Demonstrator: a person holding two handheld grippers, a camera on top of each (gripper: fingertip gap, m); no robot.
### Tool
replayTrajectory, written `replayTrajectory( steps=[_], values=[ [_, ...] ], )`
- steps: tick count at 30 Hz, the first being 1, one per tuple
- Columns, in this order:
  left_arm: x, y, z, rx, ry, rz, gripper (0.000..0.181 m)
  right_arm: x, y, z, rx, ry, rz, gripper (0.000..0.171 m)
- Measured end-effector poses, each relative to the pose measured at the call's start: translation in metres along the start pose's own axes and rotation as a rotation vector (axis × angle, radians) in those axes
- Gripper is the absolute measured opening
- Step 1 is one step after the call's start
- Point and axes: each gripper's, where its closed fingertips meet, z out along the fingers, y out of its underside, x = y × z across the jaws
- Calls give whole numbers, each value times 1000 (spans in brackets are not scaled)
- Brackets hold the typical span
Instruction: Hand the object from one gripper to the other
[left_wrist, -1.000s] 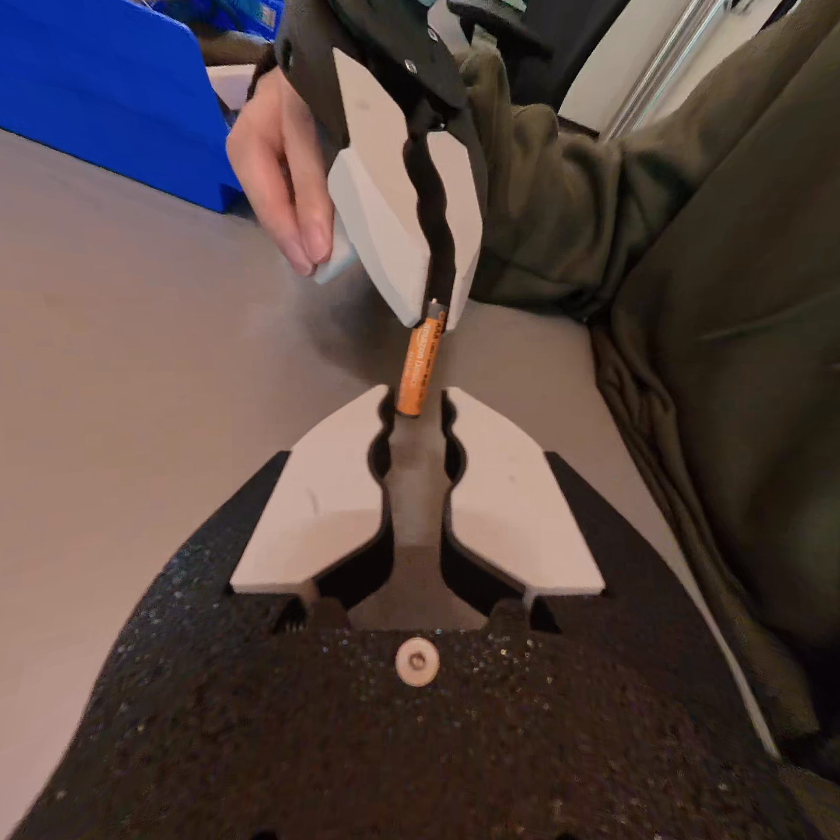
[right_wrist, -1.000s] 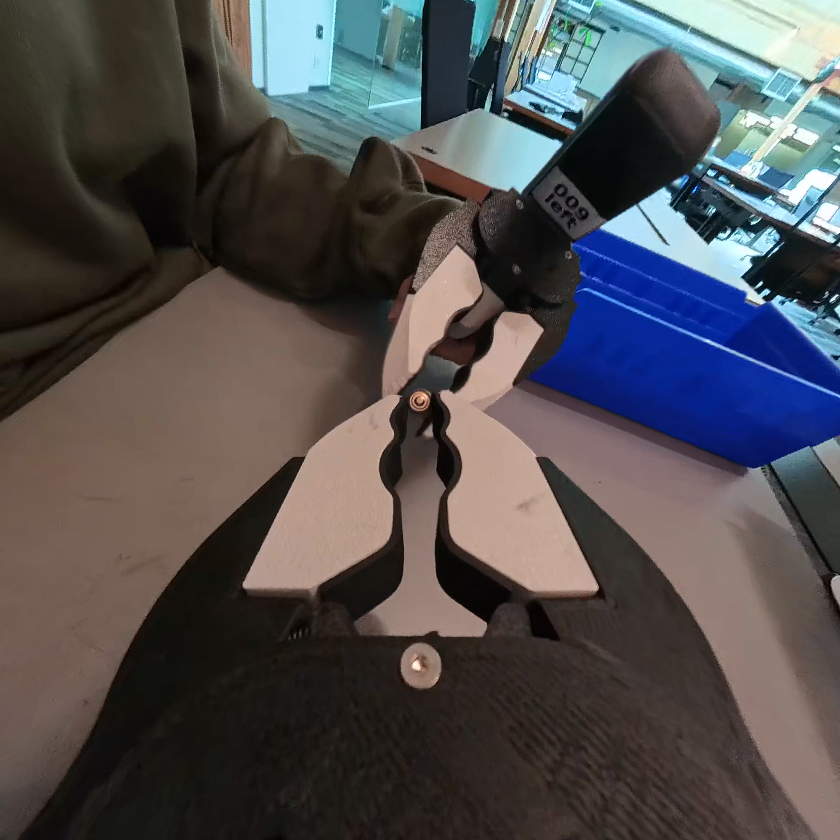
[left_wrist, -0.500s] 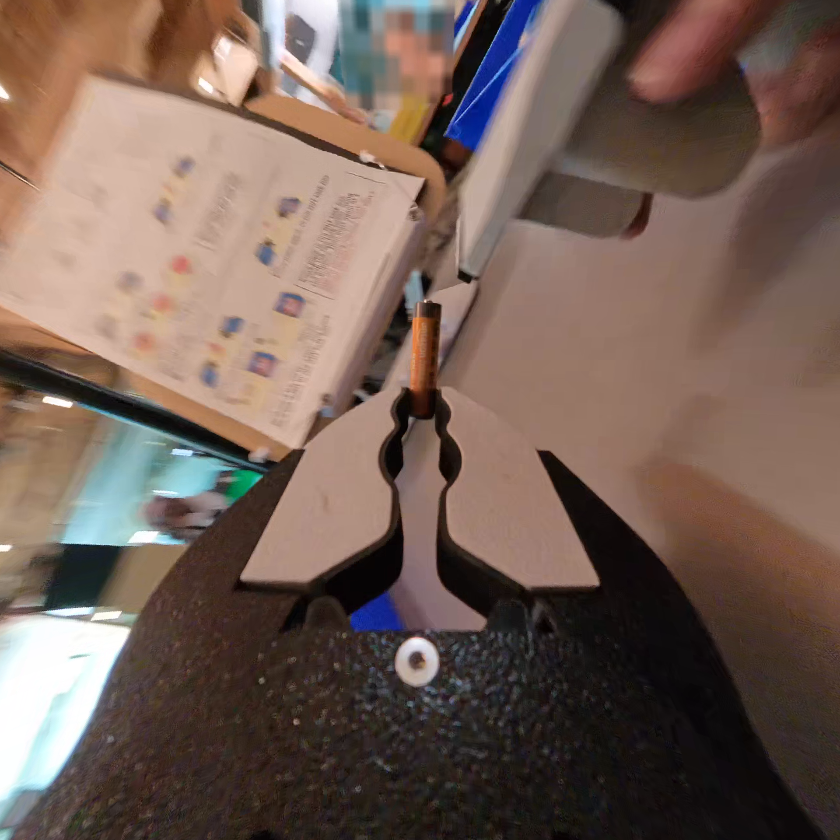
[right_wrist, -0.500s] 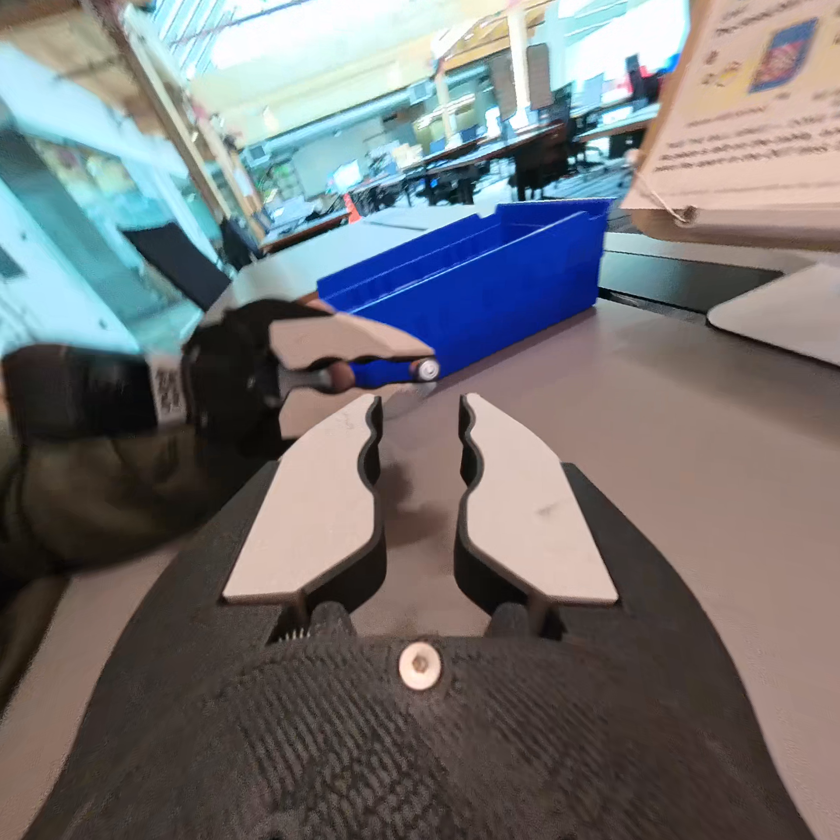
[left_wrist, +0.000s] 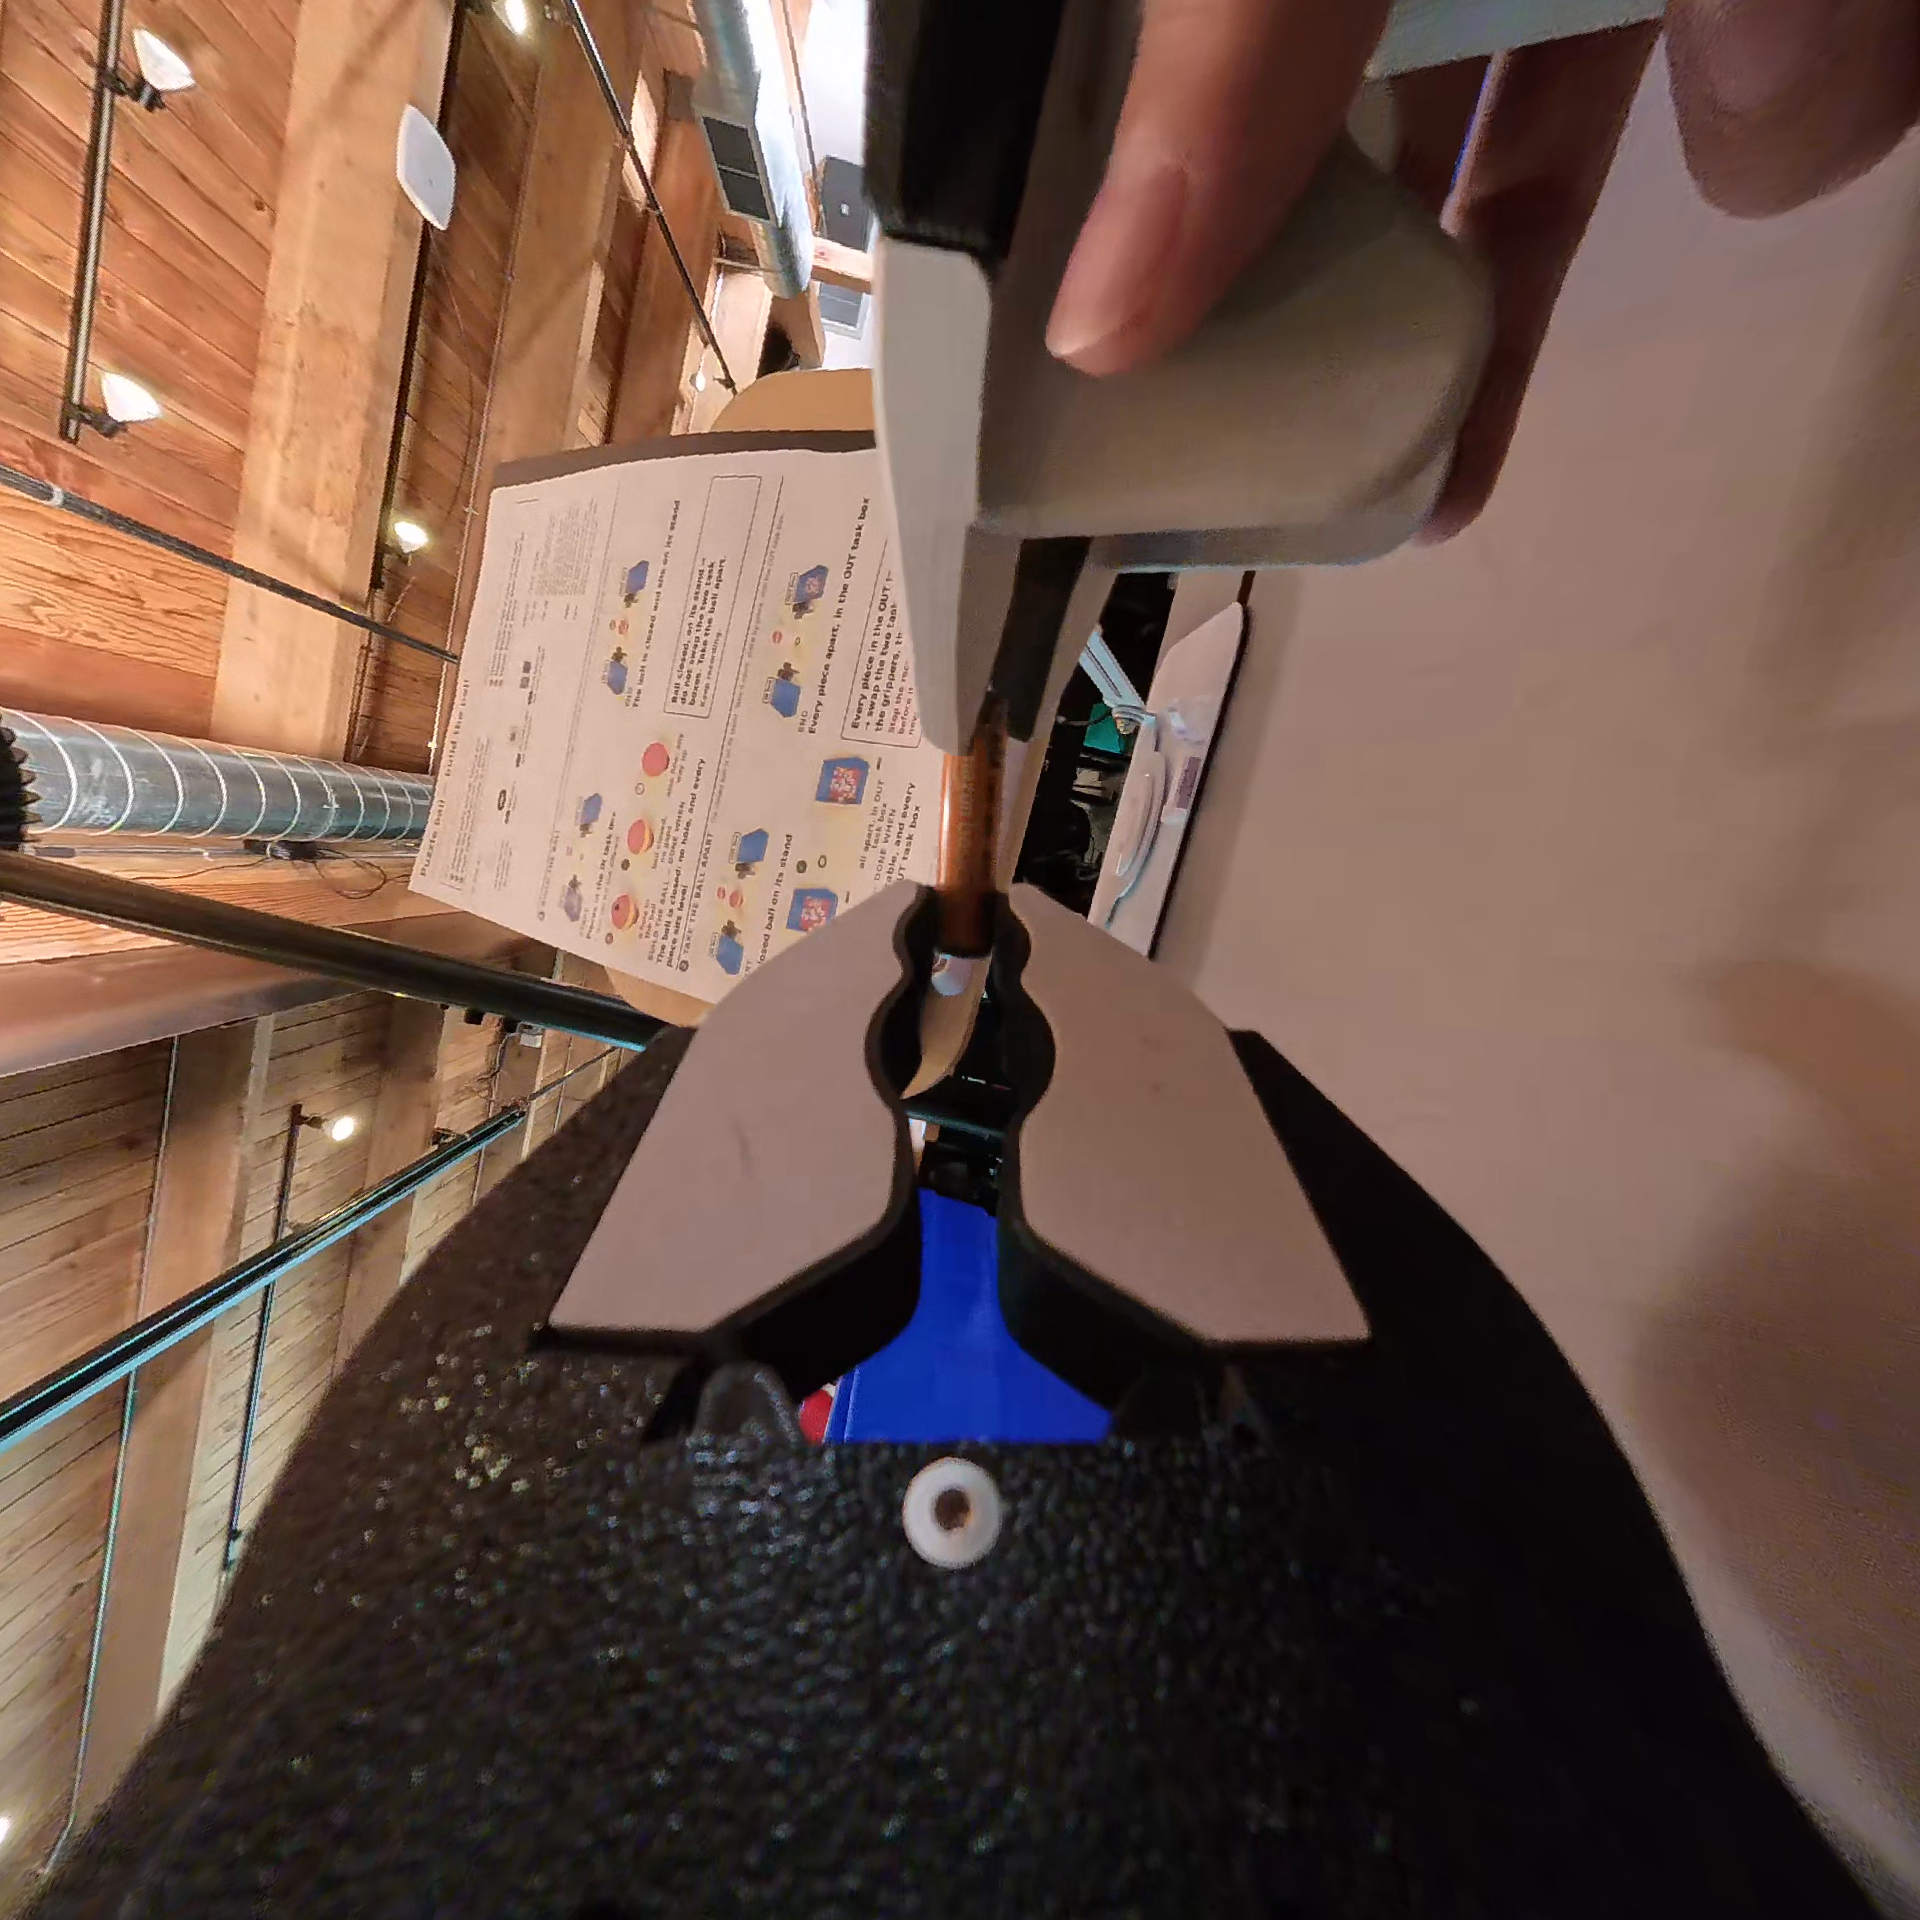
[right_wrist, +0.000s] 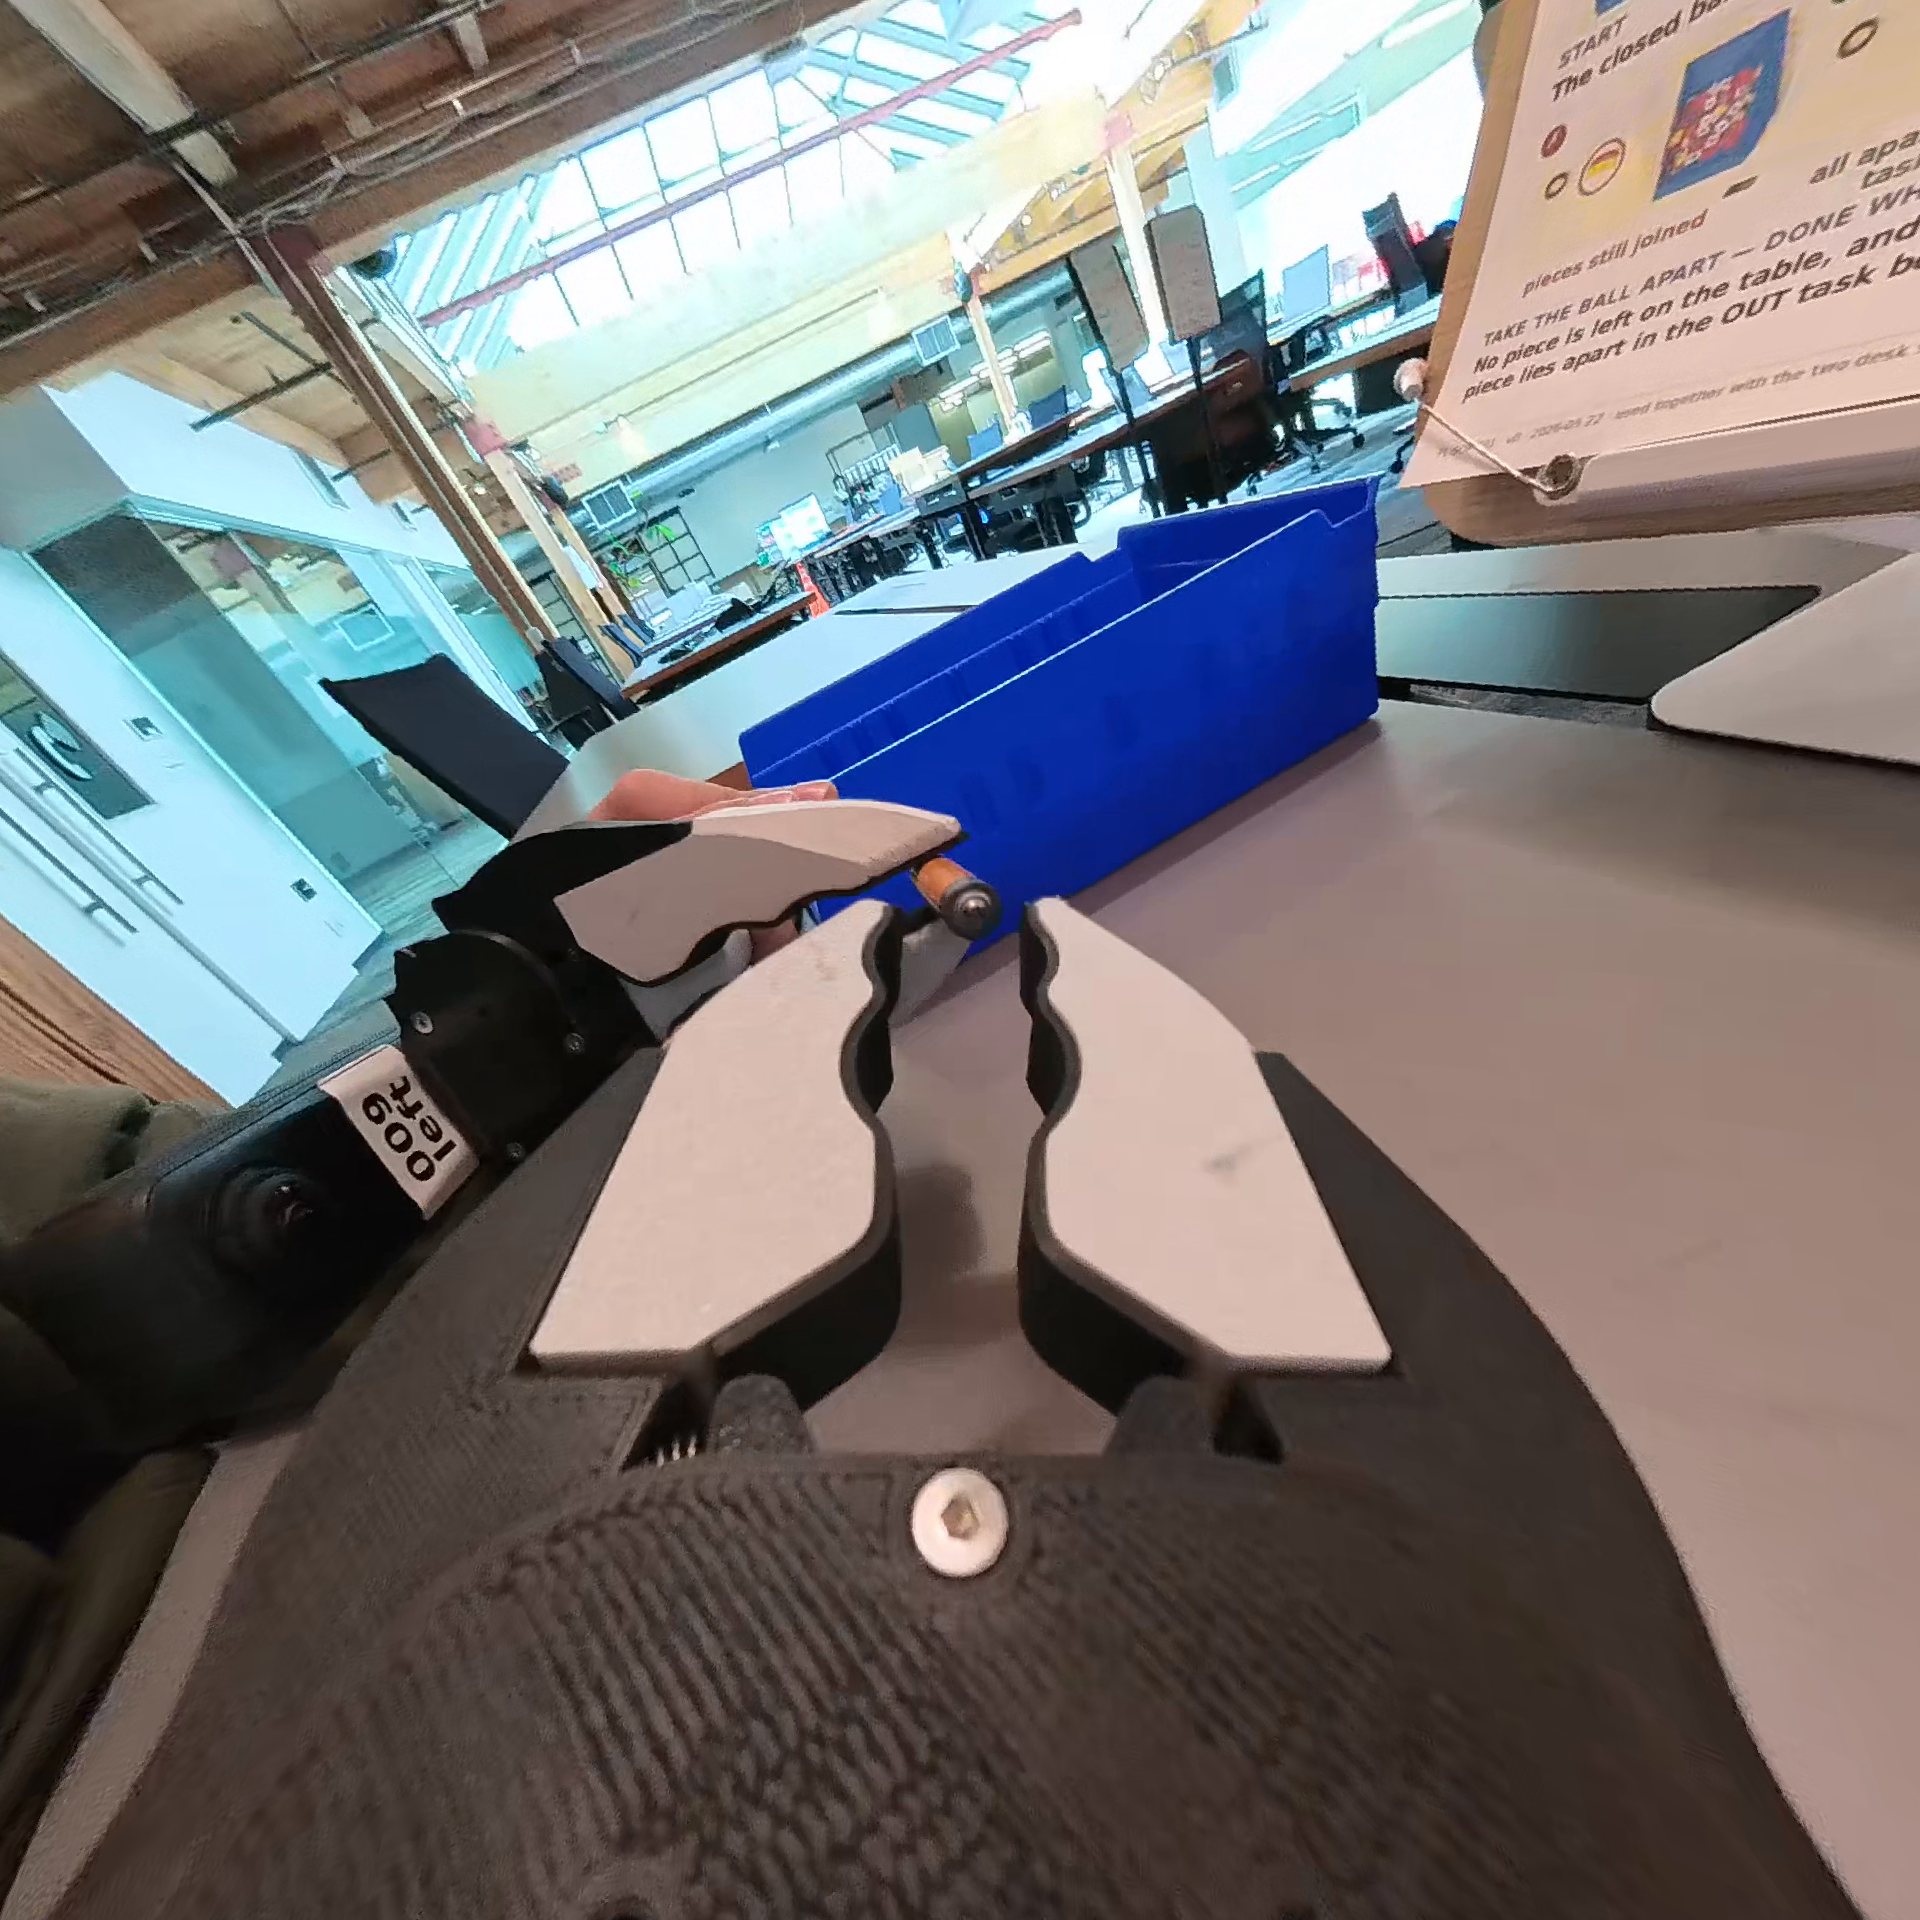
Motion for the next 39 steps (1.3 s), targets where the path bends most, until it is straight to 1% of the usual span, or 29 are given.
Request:
replayTrajectory(
  steps=[1, 2, 8, 10, 13, 16, 19, 23, 24, 25, 27, 29, 32, 35, 39],
  values=[
    [0, -1, 0, 5, -1, 7, 9, -1, 0, 0, 4, -1, -10, 14],
    [0, -2, 0, 12, -3, 15, 10, -1, 0, -1, 6, 4, -24, 11],
    [3, -5, -1, 40, 11, 32, 10, -1, 3, -4, 11, 32, -88, 11],
    [4, -6, -2, 50, 26, -25, 10, -5, 3, -4, 11, 26, -154, 10],
    [6, -7, -3, 69, 80, -178, 10, -8, 3, -5, 1, 61, -361, 10],
    [6, -6, -3, 90, 154, -407, 26, 2, 3, -7, -40, 213, -632, 10],
    [1, -11, -5, 138, 271, -747, 37, 4, 3, -7, -57, 314, -855, 10],
    [-2, -22, -11, 206, 559, -1292, 53, 1, 2, -7, -92, 413, -1176, 10],
    [-1, -23, -12, 201, 622, -1381, 62, -2, 3, -6, -101, 419, -1242, 10],
    [1, -24, -14, 203, 687, -1438, 66, -4, 4, -5, -107, 419, -1289, 10],
    [5, -24, -15, 194, 746, -1492, 65, -9, 7, -3, -117, 405, -1349, 10],
    [7, -25, -17, 200, 774, -1522, 60, -12, 11, -1, -135, 383, -1399, 10],
    [17, -26, -19, 162, 838, -1518, 57, -14, 15, 1, -150, 364, -1437, 10],
    [20, -26, -17, 147, 825, -1505, 46, -17, 17, 1, -150, 346, -1455, 10],
    [21, -25, -18, 156, 821, -1476, 45, -17, 19, 1, -146, 324, -1420, 10]
  ],
)
